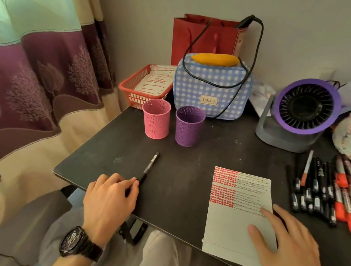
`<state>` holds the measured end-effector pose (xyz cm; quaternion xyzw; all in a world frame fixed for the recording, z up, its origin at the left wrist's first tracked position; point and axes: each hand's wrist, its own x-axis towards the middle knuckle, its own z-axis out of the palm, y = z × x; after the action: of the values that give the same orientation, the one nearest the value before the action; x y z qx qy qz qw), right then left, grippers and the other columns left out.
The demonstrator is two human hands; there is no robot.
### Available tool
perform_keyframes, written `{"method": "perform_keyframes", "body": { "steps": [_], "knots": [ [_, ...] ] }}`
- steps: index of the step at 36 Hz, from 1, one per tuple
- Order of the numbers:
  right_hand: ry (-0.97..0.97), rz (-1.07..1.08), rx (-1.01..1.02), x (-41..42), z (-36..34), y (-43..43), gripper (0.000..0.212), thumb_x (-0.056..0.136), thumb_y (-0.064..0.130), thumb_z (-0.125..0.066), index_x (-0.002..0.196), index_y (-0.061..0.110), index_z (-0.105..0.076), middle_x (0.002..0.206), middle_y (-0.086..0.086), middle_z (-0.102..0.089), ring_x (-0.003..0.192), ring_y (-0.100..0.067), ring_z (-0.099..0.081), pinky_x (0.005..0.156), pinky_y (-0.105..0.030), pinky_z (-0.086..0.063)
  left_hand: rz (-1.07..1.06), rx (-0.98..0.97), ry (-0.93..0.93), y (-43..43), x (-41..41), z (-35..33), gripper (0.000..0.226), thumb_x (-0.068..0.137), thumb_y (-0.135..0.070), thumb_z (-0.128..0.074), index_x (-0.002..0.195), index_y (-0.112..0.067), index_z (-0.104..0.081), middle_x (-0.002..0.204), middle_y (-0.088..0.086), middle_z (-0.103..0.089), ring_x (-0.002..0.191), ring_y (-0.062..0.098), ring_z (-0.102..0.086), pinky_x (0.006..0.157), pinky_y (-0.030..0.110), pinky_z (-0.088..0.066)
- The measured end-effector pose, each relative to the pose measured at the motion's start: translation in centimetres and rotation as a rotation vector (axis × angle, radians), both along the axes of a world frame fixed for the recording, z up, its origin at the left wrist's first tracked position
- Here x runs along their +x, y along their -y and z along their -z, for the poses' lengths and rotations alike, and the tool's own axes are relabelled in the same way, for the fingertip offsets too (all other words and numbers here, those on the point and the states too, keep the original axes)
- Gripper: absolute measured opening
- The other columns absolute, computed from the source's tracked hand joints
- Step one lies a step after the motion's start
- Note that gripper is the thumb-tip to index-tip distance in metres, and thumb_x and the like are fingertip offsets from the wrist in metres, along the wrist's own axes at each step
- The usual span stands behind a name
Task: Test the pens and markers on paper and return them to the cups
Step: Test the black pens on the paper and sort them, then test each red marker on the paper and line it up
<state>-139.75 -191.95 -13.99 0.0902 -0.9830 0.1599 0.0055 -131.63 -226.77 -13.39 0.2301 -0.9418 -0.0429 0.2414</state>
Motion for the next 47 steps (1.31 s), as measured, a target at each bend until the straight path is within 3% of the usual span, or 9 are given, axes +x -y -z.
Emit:
{"method": "perform_keyframes", "body": {
  "steps": [10, 16, 22, 26, 32, 36, 40, 44, 47],
  "knots": [
    [0.009, -0.025, 0.001, 0.1, 0.2, 0.2, 0.078, 0.084, 0.077, -0.024, 0.146, 0.037, -0.047, 0.158, 0.013, -0.036, 0.147, -0.014, -0.027, 0.121, -0.042, -0.021, 0.015, 0.049, 0.037, 0.4, 0.7, -0.3, 0.033, 0.100, -0.041, -0.051, 0.096, -0.028, -0.080, 0.075, -0.012, -0.050, 0.072, 0.013, -0.045, 0.056, 0.028, -0.036],
    [0.022, -0.023, -0.022, 0.2, 0.4, 0.1, 0.074, 0.088, 0.080, -0.021, 0.148, 0.041, -0.042, 0.159, 0.017, -0.030, 0.148, -0.009, -0.021, 0.123, -0.036, -0.014, 0.100, 0.117, 0.131, -1.7, -1.2, -2.4, 0.037, 0.098, -0.046, -0.051, 0.125, -0.028, -0.068, 0.116, 0.000, -0.065, 0.104, 0.025, -0.060, 0.085, 0.043, -0.052],
    [0.015, -0.026, -0.092, 0.6, 0.8, -0.1, 0.068, 0.087, 0.066, -0.022, 0.146, 0.041, -0.045, 0.158, 0.020, -0.030, 0.148, -0.006, -0.020, 0.122, -0.031, -0.010, 0.452, 0.153, 0.156, -6.2, -5.4, -2.7, 0.031, 0.094, -0.043, -0.061, 0.123, -0.035, -0.066, 0.119, -0.008, -0.063, 0.111, 0.019, -0.060, 0.090, 0.039, -0.052],
    [0.000, -0.022, -0.128, 0.4, 0.8, 0.1, 0.065, 0.090, 0.065, -0.020, 0.146, 0.041, -0.045, 0.158, 0.021, -0.029, 0.148, -0.003, -0.016, 0.124, -0.030, -0.009, 0.672, 0.212, 0.270, -8.9, -9.0, -1.4, 0.040, 0.096, -0.054, -0.050, 0.133, -0.043, -0.056, 0.134, -0.018, -0.051, 0.125, 0.007, -0.049, 0.104, 0.028, -0.043],
    [-0.015, -0.025, -0.162, 0.1, 0.7, -0.1, 0.061, 0.092, 0.062, -0.030, 0.145, 0.038, -0.047, 0.159, 0.020, -0.029, 0.148, -0.002, -0.016, 0.124, -0.027, -0.002, 0.800, 0.173, 0.303, -11.5, -11.6, 0.2, 0.052, 0.093, -0.057, -0.037, 0.137, -0.040, -0.056, 0.142, -0.009, -0.051, 0.134, 0.018, -0.049, 0.114, 0.040, -0.036],
    [0.035, -0.009, -0.437, -0.2, 0.1, -1.2, 0.056, 0.088, 0.063, -0.044, 0.135, 0.036, -0.058, 0.147, 0.026, -0.041, 0.139, 0.006, -0.031, 0.121, -0.022, -0.021, 0.794, 0.226, 0.266, -11.8, -11.6, 0.8, 0.052, 0.088, -0.061, -0.038, 0.130, -0.040, -0.062, 0.137, -0.012, -0.054, 0.130, 0.019, -0.051, 0.110, 0.045, -0.038],
    [-0.043, 0.136, -0.763, -3.0, -2.6, -3.7, 0.028, 0.092, 0.043, -0.067, 0.119, 0.038, -0.065, 0.121, 0.026, -0.061, 0.112, 0.010, -0.058, 0.088, -0.011, -0.049, 0.786, 0.294, 0.256, -11.3, -11.9, 0.9, 0.055, 0.083, -0.067, -0.044, 0.128, -0.040, -0.062, 0.141, -0.012, -0.049, 0.125, 0.017, -0.053, 0.108, 0.046, -0.043],
    [-0.216, 0.281, -0.738, -9.1, -5.3, -7.2, 0.013, 0.095, 0.031, -0.068, 0.107, 0.033, -0.066, 0.107, 0.019, -0.068, 0.092, 0.019, -0.060, 0.073, 0.000, -0.043, 0.779, 0.275, 0.292, -11.4, -12.4, 1.0, 0.064, 0.082, -0.072, -0.040, 0.133, -0.039, -0.060, 0.146, -0.010, -0.049, 0.130, 0.019, -0.050, 0.112, 0.047, -0.039],
    [-0.308, 0.391, -0.595, -14.2, -6.6, -9.4, 0.010, 0.093, 0.032, -0.065, 0.101, 0.026, -0.066, 0.102, 0.009, -0.071, 0.087, 0.007, -0.063, 0.085, -0.016, -0.050, 0.781, 0.269, 0.301, -11.5, -12.6, 1.0, 0.065, 0.083, -0.072, -0.039, 0.134, -0.038, -0.059, 0.146, -0.008, -0.050, 0.133, 0.021, -0.048, 0.113, 0.048, -0.038]
  ]
}}
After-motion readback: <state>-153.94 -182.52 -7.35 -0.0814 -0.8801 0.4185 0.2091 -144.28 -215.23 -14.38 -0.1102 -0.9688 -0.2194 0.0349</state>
